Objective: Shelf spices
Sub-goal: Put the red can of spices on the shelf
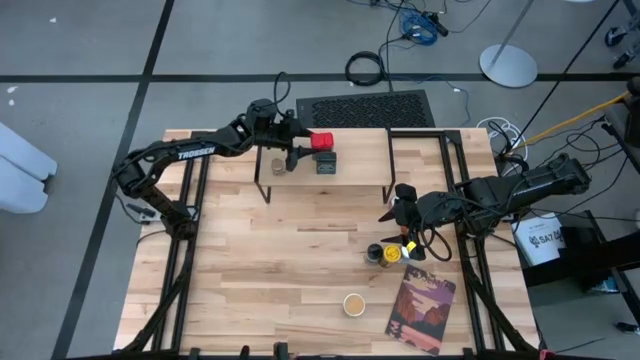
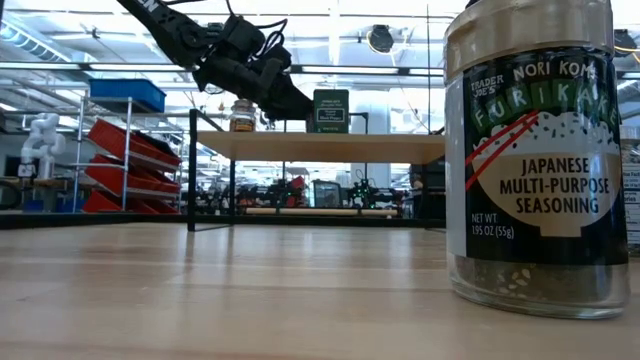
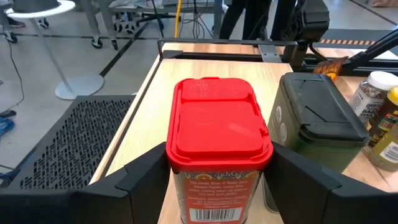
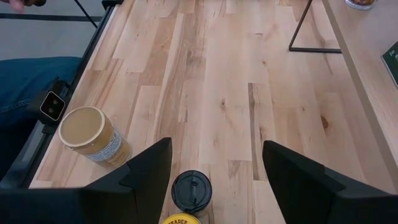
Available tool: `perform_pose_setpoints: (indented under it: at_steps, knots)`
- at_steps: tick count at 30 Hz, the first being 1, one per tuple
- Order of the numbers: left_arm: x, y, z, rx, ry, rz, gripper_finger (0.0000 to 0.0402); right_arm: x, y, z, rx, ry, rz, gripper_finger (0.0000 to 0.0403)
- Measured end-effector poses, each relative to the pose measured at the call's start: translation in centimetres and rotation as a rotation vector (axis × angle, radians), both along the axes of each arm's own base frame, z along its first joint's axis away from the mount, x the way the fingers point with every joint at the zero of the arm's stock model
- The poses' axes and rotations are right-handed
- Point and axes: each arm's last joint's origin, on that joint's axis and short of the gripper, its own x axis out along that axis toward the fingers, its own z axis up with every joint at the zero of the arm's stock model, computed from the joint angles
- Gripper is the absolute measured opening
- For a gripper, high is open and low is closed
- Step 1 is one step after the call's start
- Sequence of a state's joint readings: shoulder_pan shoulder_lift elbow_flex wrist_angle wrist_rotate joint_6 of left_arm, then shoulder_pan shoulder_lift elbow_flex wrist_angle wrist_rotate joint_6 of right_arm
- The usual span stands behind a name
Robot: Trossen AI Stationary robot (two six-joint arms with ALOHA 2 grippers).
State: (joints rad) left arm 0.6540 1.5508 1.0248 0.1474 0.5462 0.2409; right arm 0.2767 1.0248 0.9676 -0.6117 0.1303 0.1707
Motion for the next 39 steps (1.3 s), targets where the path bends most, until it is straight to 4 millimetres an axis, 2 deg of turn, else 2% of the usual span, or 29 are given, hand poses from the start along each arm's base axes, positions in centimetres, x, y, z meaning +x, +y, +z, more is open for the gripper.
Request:
perform_pose_setpoints:
  at_steps: [16,30,35,39]
  knots:
    - [0.7,-1.0,-0.1,0.002,0.021,0.037,0.0253,0.0,0.0,0.0,0.000,-0.001,0.000,0.0240]
    - [0.7,-1.0,-0.1,-0.005,0.022,0.026,0.0254,0.0,0.0,0.0,0.000,-0.001,0.000,0.0240]
    - [0.4,-1.2,-0.2,-0.016,0.048,0.005,0.0269,0.0,0.0,0.0,0.001,-0.001,0.000,0.0240]
    - [0.1,-1.5,0.7,0.008,0.029,0.002,0.0283,0.0,0.0,0.0,0.001,-0.001,0.000,0.0240]
